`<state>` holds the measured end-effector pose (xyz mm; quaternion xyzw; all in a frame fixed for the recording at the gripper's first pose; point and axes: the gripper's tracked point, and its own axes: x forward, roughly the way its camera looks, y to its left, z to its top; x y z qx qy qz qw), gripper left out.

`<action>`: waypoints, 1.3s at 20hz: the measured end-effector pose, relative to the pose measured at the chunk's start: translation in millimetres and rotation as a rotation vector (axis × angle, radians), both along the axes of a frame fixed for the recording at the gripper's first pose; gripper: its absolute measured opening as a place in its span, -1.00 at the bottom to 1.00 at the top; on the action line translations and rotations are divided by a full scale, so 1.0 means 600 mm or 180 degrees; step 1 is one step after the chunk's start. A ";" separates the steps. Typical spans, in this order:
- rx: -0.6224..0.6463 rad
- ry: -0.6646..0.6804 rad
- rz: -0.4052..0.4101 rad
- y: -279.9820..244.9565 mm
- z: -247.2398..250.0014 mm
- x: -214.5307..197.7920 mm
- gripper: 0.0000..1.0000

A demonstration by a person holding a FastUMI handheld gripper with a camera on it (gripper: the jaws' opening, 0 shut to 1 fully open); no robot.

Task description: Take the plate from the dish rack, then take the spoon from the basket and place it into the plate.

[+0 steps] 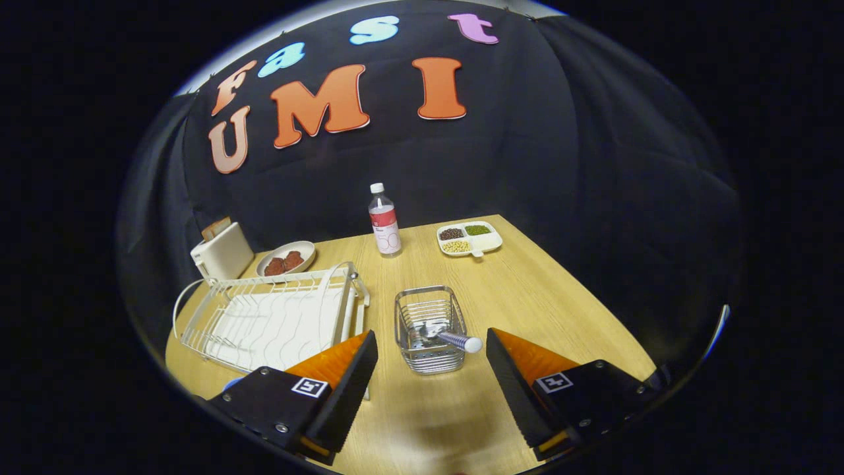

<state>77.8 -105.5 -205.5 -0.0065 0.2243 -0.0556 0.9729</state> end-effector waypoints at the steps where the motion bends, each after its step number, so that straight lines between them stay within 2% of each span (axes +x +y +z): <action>1: -0.0041 0.0050 0.0001 -0.002 -0.009 0.005 0.97; 3: -0.0045 0.0118 0.0008 -0.006 -0.020 0.012 0.96; 5: -0.0020 0.0057 -0.0011 -0.007 -0.014 0.023 0.79; 6: -0.0016 0.0023 -0.0019 -0.010 -0.010 0.027 0.60; 7: 0.0009 0.0002 -0.0024 -0.009 -0.010 0.031 0.52; 12: -0.0006 0.0086 0.0004 -0.014 -0.024 0.035 -0.25; 13: -0.0005 0.0097 0.0013 -0.013 -0.025 0.034 -0.32; 16: 0.0076 0.0091 0.0078 0.001 -0.024 0.035 -0.70; 20: 0.0198 0.0045 0.0076 0.012 -0.011 0.035 -0.86; 26: 0.0129 -0.0106 0.0031 0.005 0.038 0.021 -0.86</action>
